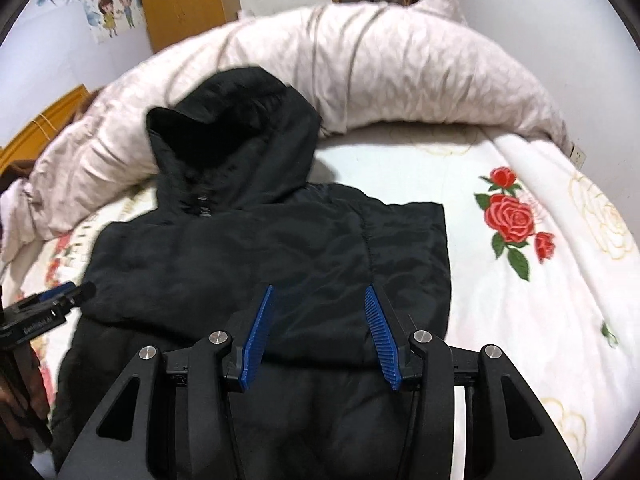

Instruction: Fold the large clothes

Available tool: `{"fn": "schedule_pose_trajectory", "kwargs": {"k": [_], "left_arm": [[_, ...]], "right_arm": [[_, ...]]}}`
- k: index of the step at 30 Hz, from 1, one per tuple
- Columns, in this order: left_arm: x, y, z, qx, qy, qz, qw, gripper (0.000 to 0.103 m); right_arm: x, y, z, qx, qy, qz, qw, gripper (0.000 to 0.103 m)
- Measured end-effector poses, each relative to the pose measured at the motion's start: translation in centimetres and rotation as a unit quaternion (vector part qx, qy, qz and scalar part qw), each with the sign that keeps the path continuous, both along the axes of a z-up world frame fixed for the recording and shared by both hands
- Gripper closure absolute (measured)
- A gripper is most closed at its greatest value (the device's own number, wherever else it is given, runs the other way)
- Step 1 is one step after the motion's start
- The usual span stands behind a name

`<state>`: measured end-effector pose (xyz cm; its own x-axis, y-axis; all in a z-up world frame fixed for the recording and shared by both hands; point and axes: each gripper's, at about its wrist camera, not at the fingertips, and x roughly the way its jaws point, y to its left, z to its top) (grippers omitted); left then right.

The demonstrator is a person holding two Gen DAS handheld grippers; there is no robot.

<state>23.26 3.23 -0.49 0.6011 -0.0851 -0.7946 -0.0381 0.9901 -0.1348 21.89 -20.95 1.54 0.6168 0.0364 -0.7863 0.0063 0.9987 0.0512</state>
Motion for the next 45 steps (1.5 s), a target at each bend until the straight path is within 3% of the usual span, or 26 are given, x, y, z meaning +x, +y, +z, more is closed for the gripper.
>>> {"fn": "schedule_pose_trajectory", "kwargs": {"k": [3, 9, 15, 22, 32, 39, 45], "left_arm": [[-3.6, -0.4, 1.9, -0.005, -0.003, -0.004, 1.0000, 0.036], [-10.0, -0.7, 4.3, -0.016, -0.005, -0.008, 0.9998, 0.035], [-14.1, -0.8, 5.4, -0.026, -0.005, -0.011, 0.9996, 0.035], [-15.9, -1.2, 5.7, -0.028, -0.001, -0.008, 0.9996, 0.035], [-13.8, -1.4, 5.3, -0.032, 0.007, -0.009, 0.9994, 0.035], [-9.0, -0.8, 5.4, -0.029, 0.005, -0.012, 0.9995, 0.035], [-3.1, 0.5, 5.6, -0.015, -0.003, -0.016, 0.9997, 0.035]], "right_arm": [[-3.5, 0.9, 2.6, 0.010, -0.016, 0.002, 1.000, 0.052], [-8.7, 2.8, 5.1, 0.020, -0.022, 0.017, 0.999, 0.047], [-12.5, 5.1, 5.7, 0.030, -0.021, 0.044, 0.998, 0.047], [-13.8, 6.8, 5.3, 0.034, -0.025, 0.052, 0.998, 0.047], [-12.1, 7.3, 4.7, 0.026, -0.012, 0.068, 0.997, 0.047], [-7.3, 6.4, 4.2, 0.042, -0.007, 0.065, 0.997, 0.044], [-0.7, 5.6, 3.5, 0.039, -0.013, 0.061, 0.997, 0.044]]}}
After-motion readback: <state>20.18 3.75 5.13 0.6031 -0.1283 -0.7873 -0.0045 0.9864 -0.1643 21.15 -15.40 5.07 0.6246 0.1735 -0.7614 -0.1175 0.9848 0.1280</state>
